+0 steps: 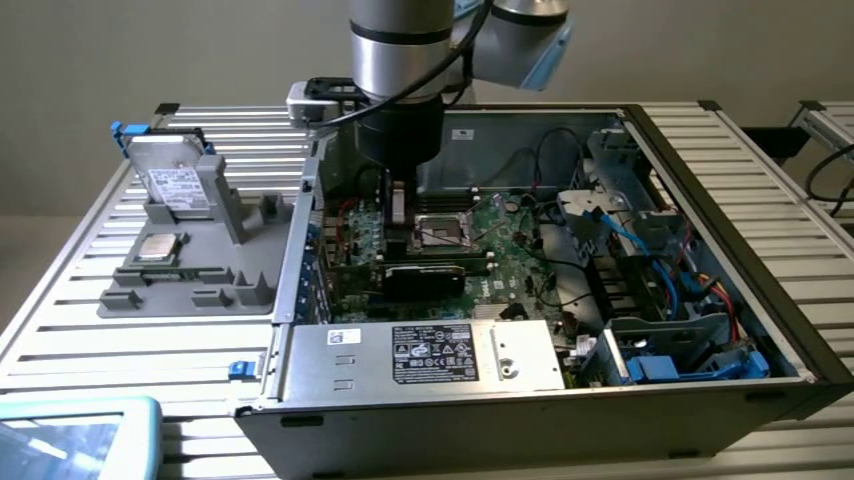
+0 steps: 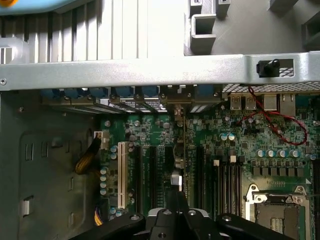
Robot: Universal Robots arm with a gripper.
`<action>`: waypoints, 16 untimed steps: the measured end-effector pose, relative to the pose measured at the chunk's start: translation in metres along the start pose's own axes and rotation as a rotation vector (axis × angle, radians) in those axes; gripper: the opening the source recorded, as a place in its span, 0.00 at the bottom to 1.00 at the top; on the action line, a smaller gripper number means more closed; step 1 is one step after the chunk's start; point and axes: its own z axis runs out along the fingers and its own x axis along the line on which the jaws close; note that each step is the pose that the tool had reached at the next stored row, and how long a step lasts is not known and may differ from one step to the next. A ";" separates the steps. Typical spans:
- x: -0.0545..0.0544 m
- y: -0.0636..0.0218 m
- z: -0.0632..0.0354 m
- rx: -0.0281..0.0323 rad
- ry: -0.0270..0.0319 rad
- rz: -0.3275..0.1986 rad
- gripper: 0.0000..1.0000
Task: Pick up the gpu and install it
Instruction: 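Press down on the gpu until it lock into place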
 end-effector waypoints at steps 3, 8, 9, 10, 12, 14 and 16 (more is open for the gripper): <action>-0.005 0.0043 0.0045 0.0019 0.0010 0.000 0.11; -0.006 0.0102 0.0108 0.0093 0.0064 0.001 0.11; -0.006 0.0108 0.0123 0.0113 0.0066 0.001 0.11; -0.006 0.0113 0.0138 0.0132 0.0067 0.002 0.11; -0.007 0.0120 0.0171 0.0163 0.0069 0.002 0.11; -0.007 0.0121 0.0207 0.0179 0.0069 0.002 0.11; -0.007 0.0120 0.0242 0.0187 0.0070 0.002 0.11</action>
